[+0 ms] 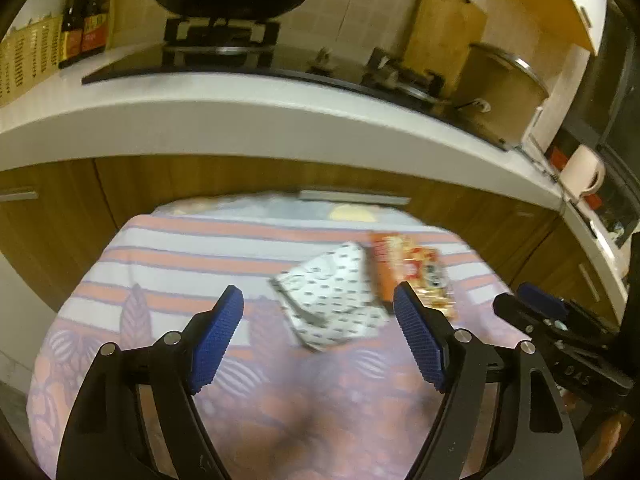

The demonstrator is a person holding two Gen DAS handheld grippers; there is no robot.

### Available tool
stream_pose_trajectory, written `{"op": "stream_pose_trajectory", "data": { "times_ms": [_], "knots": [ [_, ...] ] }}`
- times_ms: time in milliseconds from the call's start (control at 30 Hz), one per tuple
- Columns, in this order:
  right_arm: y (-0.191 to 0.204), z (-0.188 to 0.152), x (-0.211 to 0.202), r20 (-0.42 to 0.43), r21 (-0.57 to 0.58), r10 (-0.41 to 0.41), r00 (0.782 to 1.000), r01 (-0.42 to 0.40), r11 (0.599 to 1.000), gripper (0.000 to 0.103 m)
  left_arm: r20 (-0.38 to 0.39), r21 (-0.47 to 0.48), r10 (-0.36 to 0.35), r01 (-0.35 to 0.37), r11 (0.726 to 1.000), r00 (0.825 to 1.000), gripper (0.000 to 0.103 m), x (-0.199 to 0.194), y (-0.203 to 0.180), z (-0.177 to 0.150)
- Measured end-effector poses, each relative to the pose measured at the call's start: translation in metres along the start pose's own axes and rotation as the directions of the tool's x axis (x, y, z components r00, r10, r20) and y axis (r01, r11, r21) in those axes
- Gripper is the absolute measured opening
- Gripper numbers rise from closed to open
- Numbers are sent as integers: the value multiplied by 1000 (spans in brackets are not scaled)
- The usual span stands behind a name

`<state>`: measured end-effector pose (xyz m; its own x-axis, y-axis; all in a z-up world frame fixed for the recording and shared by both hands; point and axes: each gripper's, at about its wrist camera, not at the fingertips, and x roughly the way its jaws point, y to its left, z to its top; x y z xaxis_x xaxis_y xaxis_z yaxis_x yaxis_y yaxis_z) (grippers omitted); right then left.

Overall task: Collect trash
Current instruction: 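Move both open tools back toward the white wrapper and snack bag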

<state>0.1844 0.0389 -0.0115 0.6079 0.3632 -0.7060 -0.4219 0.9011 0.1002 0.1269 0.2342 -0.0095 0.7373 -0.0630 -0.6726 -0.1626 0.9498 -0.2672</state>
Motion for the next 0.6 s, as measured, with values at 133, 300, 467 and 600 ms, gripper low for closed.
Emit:
{"op": "stream_pose_trajectory", "data": {
  "times_ms": [133,300,467,600],
  "knots": [
    [11,2,23,-7,-22,15,1000,-15,1000,42,-42,15,3,-3,1000,999,75,25,11,5],
    [13,0,47,-39,-24,16,999,-17,1000,37,-53,30,-29,31,999,998,75,39,13,1],
    [6,-4,59,-61,-2,11,998,-12,1000,37,-67,70,-54,59,996,996,77,40,5,-6],
    [-1,-5,60,-60,28,31,998,-30,999,37,-105,126,-63,76,989,993,85,44,-5,-11]
  ]
}}
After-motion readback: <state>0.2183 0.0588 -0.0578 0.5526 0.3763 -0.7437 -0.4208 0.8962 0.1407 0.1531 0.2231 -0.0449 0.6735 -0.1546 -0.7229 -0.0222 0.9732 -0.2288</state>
